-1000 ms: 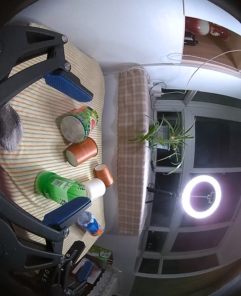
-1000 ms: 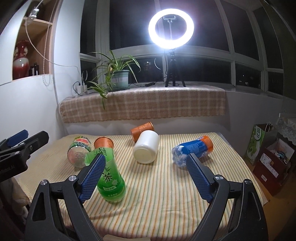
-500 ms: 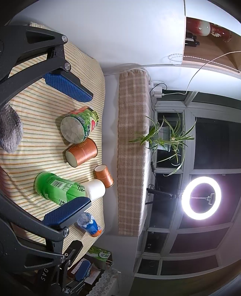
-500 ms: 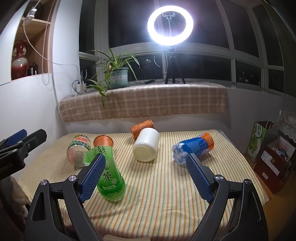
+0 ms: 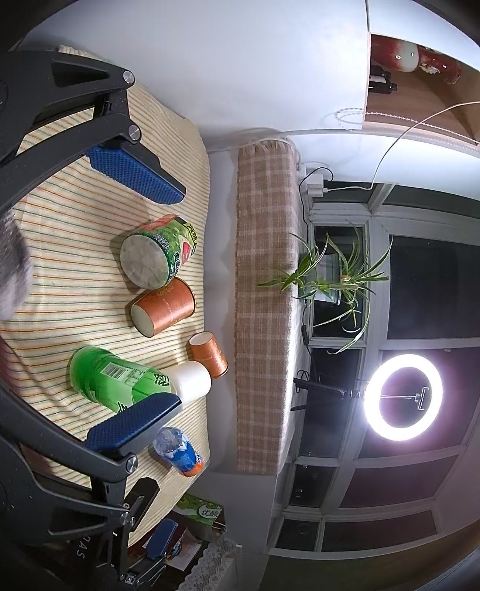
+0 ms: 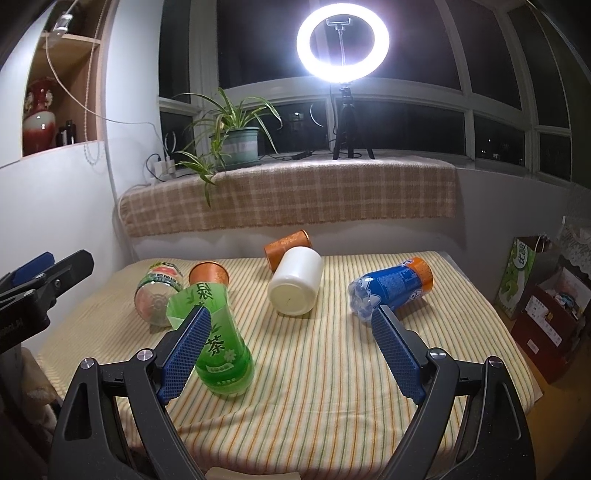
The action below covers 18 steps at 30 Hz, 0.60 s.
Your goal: Flip cup upright
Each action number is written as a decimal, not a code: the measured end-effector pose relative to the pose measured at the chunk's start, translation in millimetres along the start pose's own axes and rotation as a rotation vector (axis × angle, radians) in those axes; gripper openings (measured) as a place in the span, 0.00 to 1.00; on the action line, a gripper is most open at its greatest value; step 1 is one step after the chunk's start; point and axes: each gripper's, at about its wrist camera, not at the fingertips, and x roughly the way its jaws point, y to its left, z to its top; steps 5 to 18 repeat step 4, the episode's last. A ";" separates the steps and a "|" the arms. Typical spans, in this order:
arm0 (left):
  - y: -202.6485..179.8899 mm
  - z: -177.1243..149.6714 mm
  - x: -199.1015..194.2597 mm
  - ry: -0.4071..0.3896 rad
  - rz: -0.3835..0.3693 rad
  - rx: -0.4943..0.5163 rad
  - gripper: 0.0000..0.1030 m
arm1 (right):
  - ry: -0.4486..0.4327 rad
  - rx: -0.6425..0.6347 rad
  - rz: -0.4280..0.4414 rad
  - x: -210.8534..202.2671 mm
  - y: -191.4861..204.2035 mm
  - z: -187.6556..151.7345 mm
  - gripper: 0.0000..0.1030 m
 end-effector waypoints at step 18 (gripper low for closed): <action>1.9 -0.7 1.9 0.000 0.004 -0.001 1.00 | 0.001 0.000 0.002 0.3 0.1 0.0 0.86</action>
